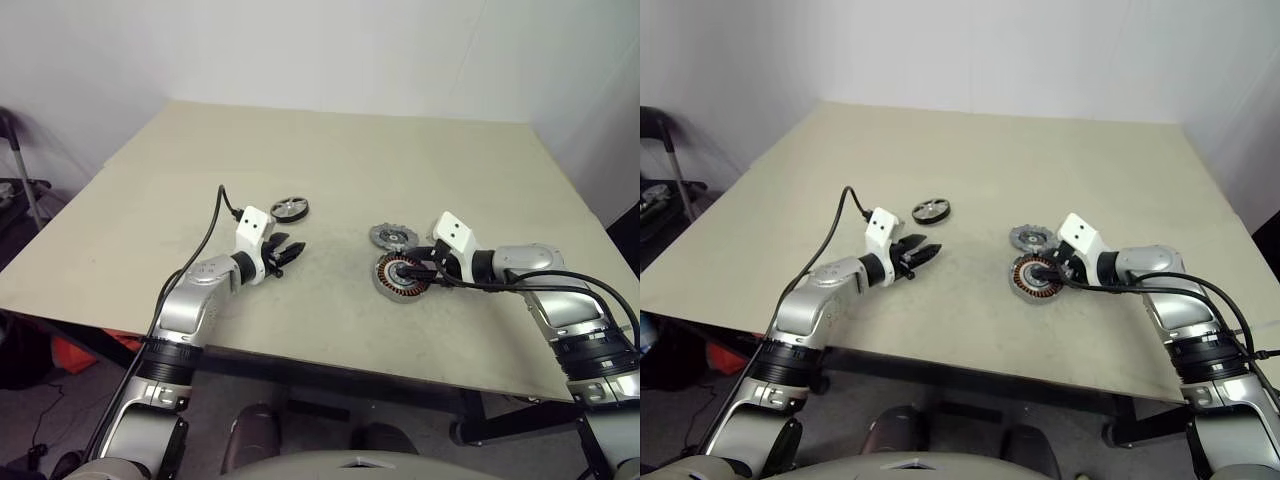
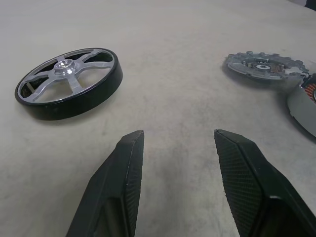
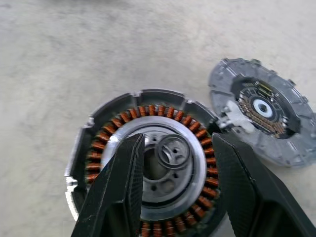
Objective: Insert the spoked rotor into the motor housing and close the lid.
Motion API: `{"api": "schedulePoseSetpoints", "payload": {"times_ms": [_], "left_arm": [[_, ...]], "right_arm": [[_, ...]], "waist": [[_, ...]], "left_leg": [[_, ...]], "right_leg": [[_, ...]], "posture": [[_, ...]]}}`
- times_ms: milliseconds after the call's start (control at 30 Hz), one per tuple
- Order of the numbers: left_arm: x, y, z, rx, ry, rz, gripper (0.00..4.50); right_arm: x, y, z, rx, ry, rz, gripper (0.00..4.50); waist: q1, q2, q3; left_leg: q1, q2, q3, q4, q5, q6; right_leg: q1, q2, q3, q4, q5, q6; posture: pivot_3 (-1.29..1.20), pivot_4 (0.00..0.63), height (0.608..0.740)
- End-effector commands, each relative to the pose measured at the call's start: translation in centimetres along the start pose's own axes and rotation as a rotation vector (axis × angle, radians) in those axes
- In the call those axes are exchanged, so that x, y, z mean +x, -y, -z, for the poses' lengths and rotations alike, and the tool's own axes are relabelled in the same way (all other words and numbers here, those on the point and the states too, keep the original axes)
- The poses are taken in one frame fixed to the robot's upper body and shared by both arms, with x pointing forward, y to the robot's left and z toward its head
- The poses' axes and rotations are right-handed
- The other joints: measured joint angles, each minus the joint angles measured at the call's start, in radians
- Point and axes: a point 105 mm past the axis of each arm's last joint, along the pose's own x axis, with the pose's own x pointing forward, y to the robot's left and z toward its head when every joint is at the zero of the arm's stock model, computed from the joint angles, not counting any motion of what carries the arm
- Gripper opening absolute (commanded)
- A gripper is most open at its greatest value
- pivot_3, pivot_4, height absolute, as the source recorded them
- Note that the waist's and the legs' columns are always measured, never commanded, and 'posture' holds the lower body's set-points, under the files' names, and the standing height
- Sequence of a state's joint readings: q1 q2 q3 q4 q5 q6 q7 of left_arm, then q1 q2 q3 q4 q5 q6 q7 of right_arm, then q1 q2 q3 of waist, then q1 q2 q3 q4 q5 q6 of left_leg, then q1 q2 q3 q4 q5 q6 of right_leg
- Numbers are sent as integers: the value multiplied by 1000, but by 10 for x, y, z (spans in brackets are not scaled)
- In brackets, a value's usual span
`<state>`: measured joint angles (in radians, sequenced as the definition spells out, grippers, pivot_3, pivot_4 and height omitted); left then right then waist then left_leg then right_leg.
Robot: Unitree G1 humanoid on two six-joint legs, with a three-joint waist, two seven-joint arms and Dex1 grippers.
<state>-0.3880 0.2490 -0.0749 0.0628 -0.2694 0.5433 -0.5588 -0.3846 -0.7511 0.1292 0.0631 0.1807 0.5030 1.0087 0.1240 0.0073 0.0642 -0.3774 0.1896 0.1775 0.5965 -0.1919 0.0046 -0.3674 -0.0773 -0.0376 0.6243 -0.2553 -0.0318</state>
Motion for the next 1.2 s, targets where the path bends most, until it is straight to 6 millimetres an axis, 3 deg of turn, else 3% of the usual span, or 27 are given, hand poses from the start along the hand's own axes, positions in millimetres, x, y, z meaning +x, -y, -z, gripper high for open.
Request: {"api": "schedulePoseSetpoints", "payload": {"times_ms": [33,433,833,933,1033,1200], "left_arm": [[0,3,-12,32,43,9,2389],[-3,-5,-11,30,42,-17,2389],[-1,-8,-10,34,35,-25,2389],[-1,-9,-11,36,35,-28,2389],[-1,-10,-10,38,35,-28,2389],[-1,-10,-10,39,35,-29,2389]], "right_arm": [[-1,7,-12,-32,33,21,2180],[1,3,1,-22,0,9,2180],[-2,-1,2,-16,1,1,2180],[-2,-1,3,-7,-3,1,1572],[-2,-1,4,0,-8,2,611],[-1,1,4,2,-13,7,575]], "waist": [[0,0,0],[0,0,0],[0,0,0],[0,0,0],[0,0,0],[0,0,0]], "left_leg": [[0,0,0,0,0,0],[0,0,0,0,0,0],[0,0,0,0,0,0],[0,0,0,0,0,0],[0,0,0,0,0,1],[0,0,0,0,0,0]], "right_leg": [[0,0,0,0,0,0],[0,0,0,0,0,0],[0,0,0,0,0,0],[0,0,0,0,0,0],[0,0,0,0,0,0],[0,0,0,0,0,0]], "posture": [[0,0,740],[0,0,740],[0,0,740],[0,0,740],[0,0,740],[0,0,740]]}}
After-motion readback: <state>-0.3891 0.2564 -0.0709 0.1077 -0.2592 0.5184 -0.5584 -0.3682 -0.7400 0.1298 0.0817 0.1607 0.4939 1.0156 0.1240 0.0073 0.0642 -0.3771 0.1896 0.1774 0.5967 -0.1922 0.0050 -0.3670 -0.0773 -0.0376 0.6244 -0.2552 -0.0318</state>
